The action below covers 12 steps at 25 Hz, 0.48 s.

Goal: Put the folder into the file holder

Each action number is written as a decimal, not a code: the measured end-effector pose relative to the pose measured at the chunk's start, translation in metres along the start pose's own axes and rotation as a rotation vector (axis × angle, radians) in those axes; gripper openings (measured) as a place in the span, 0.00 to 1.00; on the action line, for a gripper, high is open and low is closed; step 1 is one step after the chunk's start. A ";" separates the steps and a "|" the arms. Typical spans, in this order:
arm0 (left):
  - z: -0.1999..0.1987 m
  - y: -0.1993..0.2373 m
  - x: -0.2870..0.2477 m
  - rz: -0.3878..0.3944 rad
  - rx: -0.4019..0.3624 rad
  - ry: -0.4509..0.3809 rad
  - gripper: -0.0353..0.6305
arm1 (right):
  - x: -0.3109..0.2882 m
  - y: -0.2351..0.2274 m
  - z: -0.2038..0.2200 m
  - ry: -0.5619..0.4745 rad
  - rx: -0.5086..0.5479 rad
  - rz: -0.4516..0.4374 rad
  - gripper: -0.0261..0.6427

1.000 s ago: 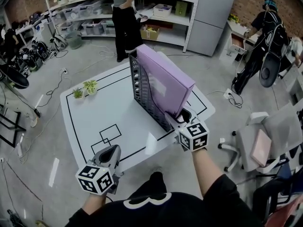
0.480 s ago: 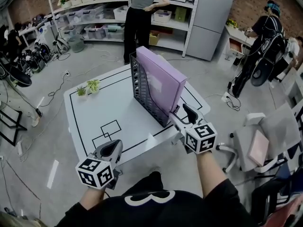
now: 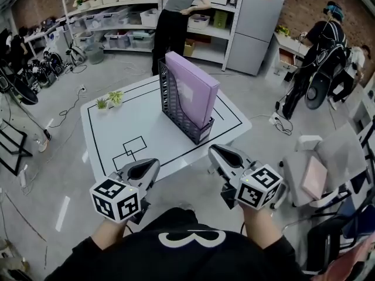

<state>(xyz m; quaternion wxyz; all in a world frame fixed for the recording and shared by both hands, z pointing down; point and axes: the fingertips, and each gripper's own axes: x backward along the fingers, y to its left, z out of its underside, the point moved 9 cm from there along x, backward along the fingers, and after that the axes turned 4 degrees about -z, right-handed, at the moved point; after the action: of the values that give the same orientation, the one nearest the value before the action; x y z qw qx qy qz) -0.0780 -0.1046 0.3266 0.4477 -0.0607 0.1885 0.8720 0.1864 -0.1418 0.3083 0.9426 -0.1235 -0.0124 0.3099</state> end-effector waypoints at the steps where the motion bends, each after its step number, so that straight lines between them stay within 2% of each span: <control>1: -0.003 -0.006 0.001 0.014 -0.007 -0.005 0.06 | 0.005 0.005 0.000 -0.006 -0.015 -0.012 0.08; 5: -0.010 -0.024 0.004 0.057 -0.024 -0.031 0.06 | 0.015 0.018 0.005 -0.029 -0.054 -0.055 0.05; 12: -0.011 -0.043 0.006 0.088 -0.043 -0.055 0.06 | 0.028 0.036 0.009 -0.033 -0.021 -0.094 0.05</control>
<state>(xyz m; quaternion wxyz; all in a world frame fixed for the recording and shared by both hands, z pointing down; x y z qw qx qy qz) -0.0472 -0.0818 0.3030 0.4128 -0.0378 0.1599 0.8959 0.1872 -0.0960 0.3067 0.9544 -0.1275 -0.0372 0.2672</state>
